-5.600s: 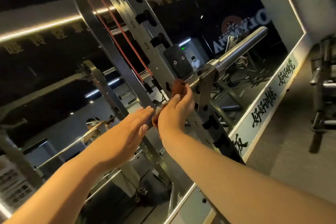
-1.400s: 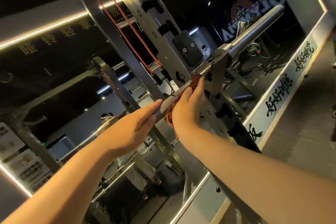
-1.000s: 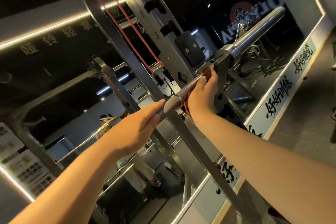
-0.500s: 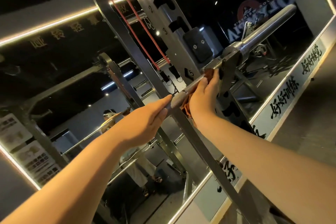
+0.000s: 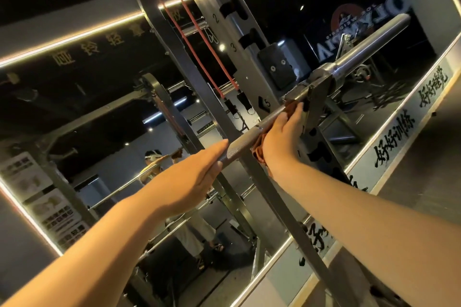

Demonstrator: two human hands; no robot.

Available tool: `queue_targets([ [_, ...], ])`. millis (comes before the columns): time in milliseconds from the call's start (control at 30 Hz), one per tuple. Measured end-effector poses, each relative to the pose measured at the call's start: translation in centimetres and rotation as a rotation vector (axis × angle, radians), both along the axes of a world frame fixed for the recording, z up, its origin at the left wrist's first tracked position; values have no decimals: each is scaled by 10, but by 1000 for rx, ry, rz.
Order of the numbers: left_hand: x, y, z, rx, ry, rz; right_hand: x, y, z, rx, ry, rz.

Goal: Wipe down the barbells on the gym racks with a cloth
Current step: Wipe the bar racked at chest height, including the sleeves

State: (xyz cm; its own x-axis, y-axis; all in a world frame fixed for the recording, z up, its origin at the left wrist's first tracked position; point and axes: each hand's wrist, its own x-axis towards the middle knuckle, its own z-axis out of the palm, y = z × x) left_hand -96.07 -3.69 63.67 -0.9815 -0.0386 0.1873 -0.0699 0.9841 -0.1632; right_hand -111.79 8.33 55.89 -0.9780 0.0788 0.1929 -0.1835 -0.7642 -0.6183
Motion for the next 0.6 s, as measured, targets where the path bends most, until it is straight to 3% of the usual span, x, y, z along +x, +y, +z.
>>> queue_targets([
  [233, -4, 19, 1, -83, 23, -27, 60, -36, -11, 133, 162, -21],
  [400, 5, 10, -3, -6, 36, -19, 40, -22, -7, 66, 86, -5],
  [500, 26, 3, -1, -60, 69, -36, 47, -29, -4, 13, 70, -33],
  [600, 39, 1, 2, -48, 25, 37, 74, -45, -6, 68, 106, 2],
])
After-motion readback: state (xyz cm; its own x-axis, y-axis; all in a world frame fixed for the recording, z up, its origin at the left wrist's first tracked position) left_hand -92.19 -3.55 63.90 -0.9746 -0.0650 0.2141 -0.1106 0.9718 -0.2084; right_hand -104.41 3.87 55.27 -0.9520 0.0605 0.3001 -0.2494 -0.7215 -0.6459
